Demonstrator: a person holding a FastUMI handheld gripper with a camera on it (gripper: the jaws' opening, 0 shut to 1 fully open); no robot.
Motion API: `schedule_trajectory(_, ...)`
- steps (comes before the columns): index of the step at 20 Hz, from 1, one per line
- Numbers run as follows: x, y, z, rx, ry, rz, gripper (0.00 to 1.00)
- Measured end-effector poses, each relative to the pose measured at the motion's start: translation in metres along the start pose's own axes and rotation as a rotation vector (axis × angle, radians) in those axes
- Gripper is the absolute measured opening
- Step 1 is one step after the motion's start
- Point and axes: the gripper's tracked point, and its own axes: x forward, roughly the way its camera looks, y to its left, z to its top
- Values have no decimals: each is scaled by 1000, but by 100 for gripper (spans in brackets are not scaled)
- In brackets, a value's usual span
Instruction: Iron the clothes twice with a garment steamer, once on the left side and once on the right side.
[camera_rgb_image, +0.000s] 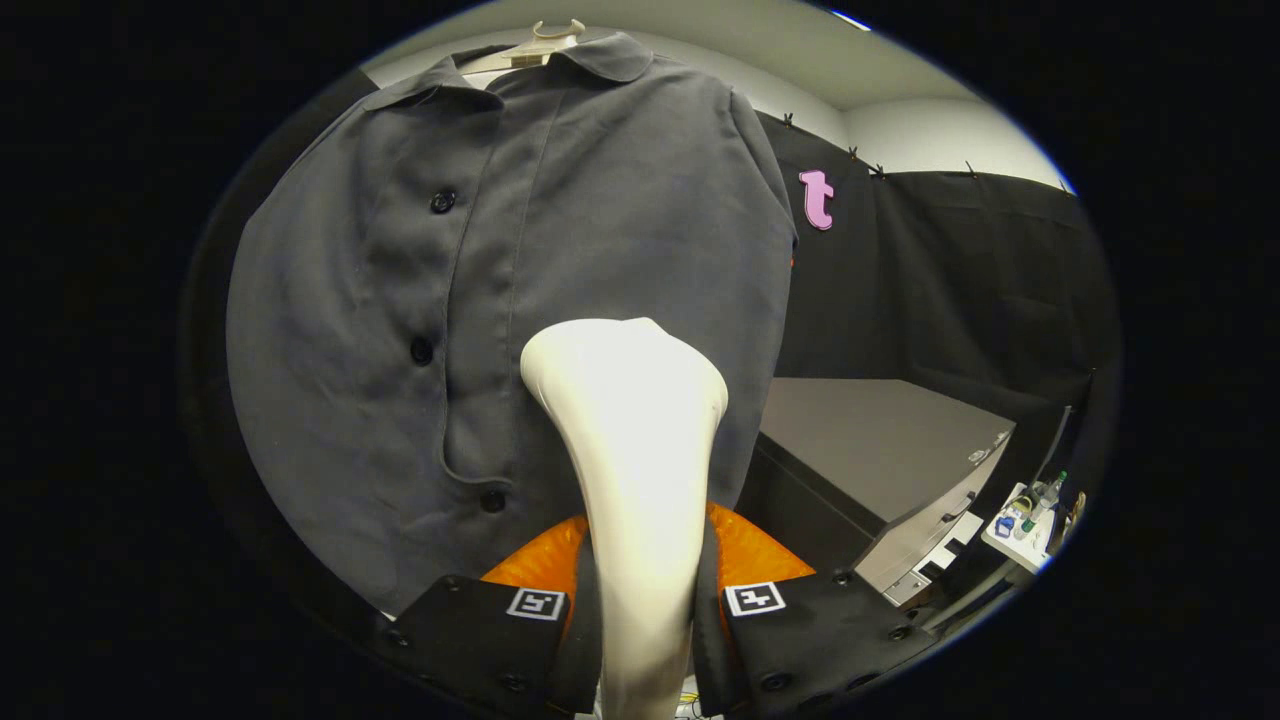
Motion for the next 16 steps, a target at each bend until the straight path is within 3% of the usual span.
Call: schedule_trajectory(16,4,-1,-106,-25,183,-23,45)
